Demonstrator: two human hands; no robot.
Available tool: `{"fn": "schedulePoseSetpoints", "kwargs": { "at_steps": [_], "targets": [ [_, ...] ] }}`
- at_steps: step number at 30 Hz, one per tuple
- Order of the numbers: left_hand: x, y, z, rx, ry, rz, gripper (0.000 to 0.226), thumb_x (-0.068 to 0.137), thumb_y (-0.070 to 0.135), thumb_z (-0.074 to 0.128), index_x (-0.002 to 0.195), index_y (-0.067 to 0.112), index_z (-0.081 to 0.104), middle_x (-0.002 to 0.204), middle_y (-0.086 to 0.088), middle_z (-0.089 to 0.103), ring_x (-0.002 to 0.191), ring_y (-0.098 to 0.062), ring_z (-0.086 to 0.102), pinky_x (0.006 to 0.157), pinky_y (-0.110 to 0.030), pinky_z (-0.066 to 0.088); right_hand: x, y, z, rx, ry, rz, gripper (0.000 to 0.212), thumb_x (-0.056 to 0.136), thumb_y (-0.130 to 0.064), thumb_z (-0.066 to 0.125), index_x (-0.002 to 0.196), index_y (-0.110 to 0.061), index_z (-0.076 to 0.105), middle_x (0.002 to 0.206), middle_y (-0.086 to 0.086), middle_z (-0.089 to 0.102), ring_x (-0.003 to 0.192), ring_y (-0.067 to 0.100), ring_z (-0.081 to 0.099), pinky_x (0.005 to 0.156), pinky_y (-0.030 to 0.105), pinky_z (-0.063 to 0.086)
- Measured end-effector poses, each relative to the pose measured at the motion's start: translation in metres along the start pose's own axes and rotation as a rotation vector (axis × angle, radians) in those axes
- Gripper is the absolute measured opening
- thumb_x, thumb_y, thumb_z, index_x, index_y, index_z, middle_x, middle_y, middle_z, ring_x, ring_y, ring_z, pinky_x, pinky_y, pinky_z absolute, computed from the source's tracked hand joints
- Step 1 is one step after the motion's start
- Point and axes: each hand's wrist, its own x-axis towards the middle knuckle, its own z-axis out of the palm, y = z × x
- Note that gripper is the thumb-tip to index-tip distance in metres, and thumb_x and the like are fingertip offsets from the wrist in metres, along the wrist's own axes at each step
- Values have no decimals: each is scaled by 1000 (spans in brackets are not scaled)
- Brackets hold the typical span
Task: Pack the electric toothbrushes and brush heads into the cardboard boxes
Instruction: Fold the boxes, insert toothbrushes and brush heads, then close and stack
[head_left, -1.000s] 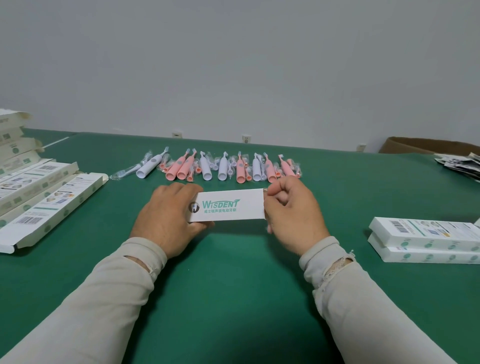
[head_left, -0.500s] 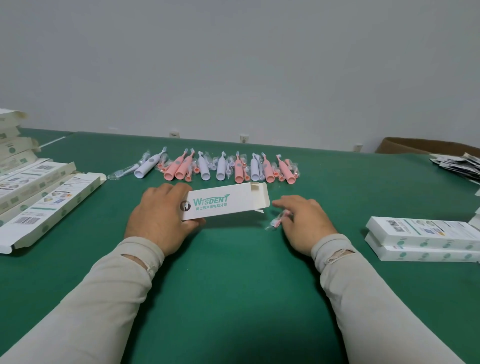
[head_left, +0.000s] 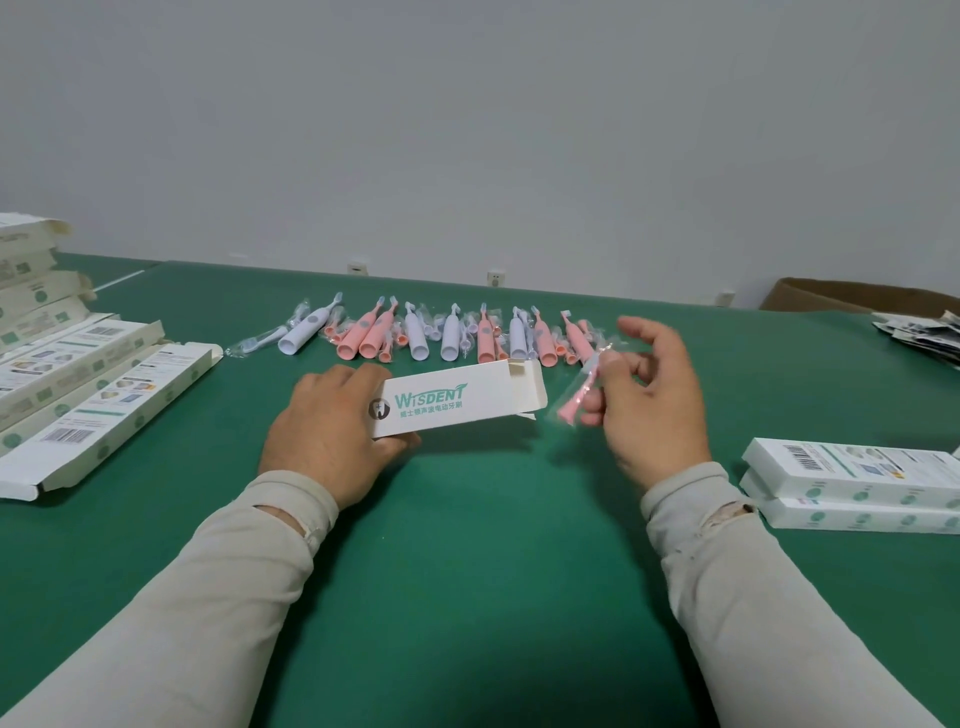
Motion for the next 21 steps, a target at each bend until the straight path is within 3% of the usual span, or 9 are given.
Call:
{"fn": "schedulePoseSetpoints", "kwargs": {
  "at_steps": [2, 6, 12, 15, 19, 21],
  "targets": [
    [-1, 0, 0, -7, 0, 5, 52, 78, 58, 72, 118, 33, 51, 113, 5, 55, 109, -24, 44, 78, -37, 44, -2, -5, 4, 188, 35, 41, 27, 101, -6, 52, 99, -30, 62, 95, 6, 64, 63, 10, 70, 59, 22, 56],
    [-2, 1, -1, -13, 8, 11, 53, 78, 58, 72, 120, 34, 51, 114, 6, 55, 109, -23, 44, 79, -37, 44, -9, -4, 15, 192, 47, 70, 17, 99, -2, 55, 92, -15, 65, 90, 2, 67, 69, 13, 74, 61, 18, 57],
    [-1, 3, 0, -26, 17, 37, 52, 77, 59, 72, 119, 35, 51, 115, 8, 55, 110, -22, 44, 77, -36, 41, -6, 0, 13, 137, 122, 75, 18, 97, -3, 58, 89, -17, 66, 85, 4, 70, 67, 9, 73, 60, 17, 56],
    [-2, 3, 0, -37, 18, 60, 51, 78, 58, 72, 119, 36, 51, 116, 8, 55, 110, -22, 44, 77, -35, 40, -7, 2, 14, 98, 48, 99, 16, 96, -3, 61, 90, -16, 69, 84, 7, 74, 69, 10, 73, 64, 19, 57],
    [-2, 5, 0, -46, 13, 81, 52, 78, 57, 72, 120, 36, 51, 117, 9, 55, 110, -22, 44, 81, -37, 43, -12, 7, 20, -61, -73, 41, 12, 88, -13, 73, 90, -25, 75, 96, -7, 71, 81, 5, 70, 79, 16, 54],
    [-2, 5, -1, -51, 20, 79, 52, 77, 57, 73, 120, 35, 51, 117, 9, 56, 111, -22, 44, 81, -37, 44, -12, 8, 20, -207, -69, -48, 17, 84, -18, 77, 80, -34, 72, 97, -15, 64, 80, 1, 64, 76, 12, 51]
  ]
}}
